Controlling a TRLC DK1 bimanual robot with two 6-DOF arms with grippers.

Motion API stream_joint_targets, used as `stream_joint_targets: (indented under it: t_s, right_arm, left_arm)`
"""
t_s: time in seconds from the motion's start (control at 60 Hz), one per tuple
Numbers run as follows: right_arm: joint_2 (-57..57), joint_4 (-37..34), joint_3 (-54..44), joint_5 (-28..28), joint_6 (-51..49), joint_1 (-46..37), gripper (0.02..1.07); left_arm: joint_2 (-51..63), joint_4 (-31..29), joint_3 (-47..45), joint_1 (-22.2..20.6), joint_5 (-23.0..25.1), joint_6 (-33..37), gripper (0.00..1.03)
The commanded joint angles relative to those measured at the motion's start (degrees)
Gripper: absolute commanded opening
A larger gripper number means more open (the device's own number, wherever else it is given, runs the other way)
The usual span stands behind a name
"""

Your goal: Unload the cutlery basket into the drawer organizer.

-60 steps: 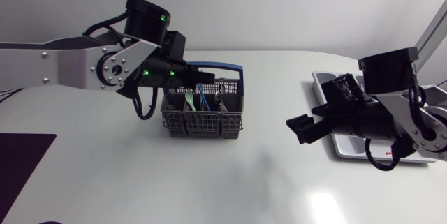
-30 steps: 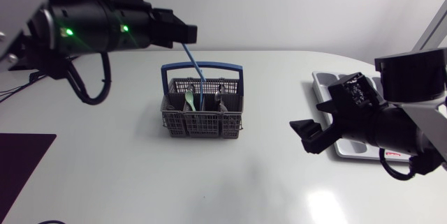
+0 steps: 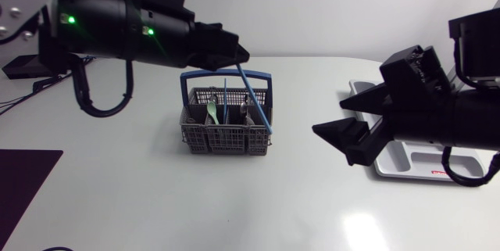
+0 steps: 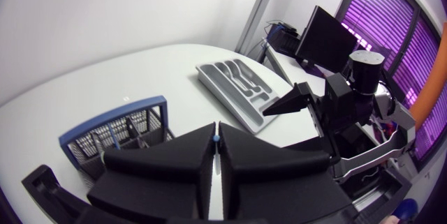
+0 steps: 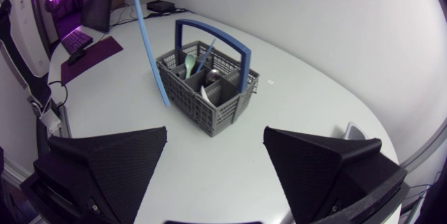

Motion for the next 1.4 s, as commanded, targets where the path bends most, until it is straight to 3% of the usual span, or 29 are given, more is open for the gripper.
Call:
stream_joint_targets:
  t_s: [0.0, 0.25, 0.383, 0.75, 0.967, 1.0, 1.1, 1.183, 1.233, 1.283, 1.383]
  right_arm:
    - [2.99, -0.12, 1.45, -1.91, 0.52, 1.66, 1.02]
    - [9.84, 4.45, 1.27, -3.31, -0.10, 8.34, 0.95]
    - [13.54, 6.92, 1.36, -3.31, -0.54, 9.83, 0.92]
    - [14.77, 9.90, 1.36, -3.31, -0.89, 10.36, 0.25]
    - [14.77, 9.82, 0.83, -3.31, -1.24, 12.12, 0.08]
    - [14.77, 9.46, 0.74, -3.31, -1.33, 12.47, 0.08]
    - [15.12, 9.02, 0.21, -3.31, -1.42, 13.35, 0.08]
    - [15.56, 8.59, -0.14, -3.31, -1.68, 13.79, 0.08]
    - [15.73, 8.15, -0.49, -3.31, -1.77, 13.79, 0.08]
    - [15.64, 7.53, -0.84, -3.31, -1.94, 13.79, 0.08]
    - [14.85, 6.65, -1.72, -3.22, -2.03, 13.08, 0.08]
  left_arm:
    - [4.03, -1.42, 3.28, 1.28, 4.62, -2.34, 0.04]
    - [9.74, -4.58, 6.27, 1.45, 11.38, -3.13, 0.04]
    - [10.71, -5.46, 6.89, 1.36, 12.61, -3.22, 0.04]
    - [10.80, -6.25, 6.45, 1.45, 12.88, -3.13, 0.04]
    - [10.80, -6.16, 6.18, 1.89, 12.97, -3.13, 0.04]
    - [10.80, -6.16, 6.18, 2.07, 12.97, -3.13, 0.08]
    - [10.80, -6.16, 6.80, 2.15, 12.97, -3.13, 0.41]
    - [10.62, -5.99, 7.68, 2.51, 12.97, -3.22, 0.55]
    - [10.01, -4.49, 8.21, 2.95, 12.97, -3.92, 0.68]
    - [8.95, -1.50, 8.38, 3.82, 12.97, -5.24, 0.74]
    - [6.84, 2.80, 8.64, 7.16, 12.97, -7.62, 0.75]
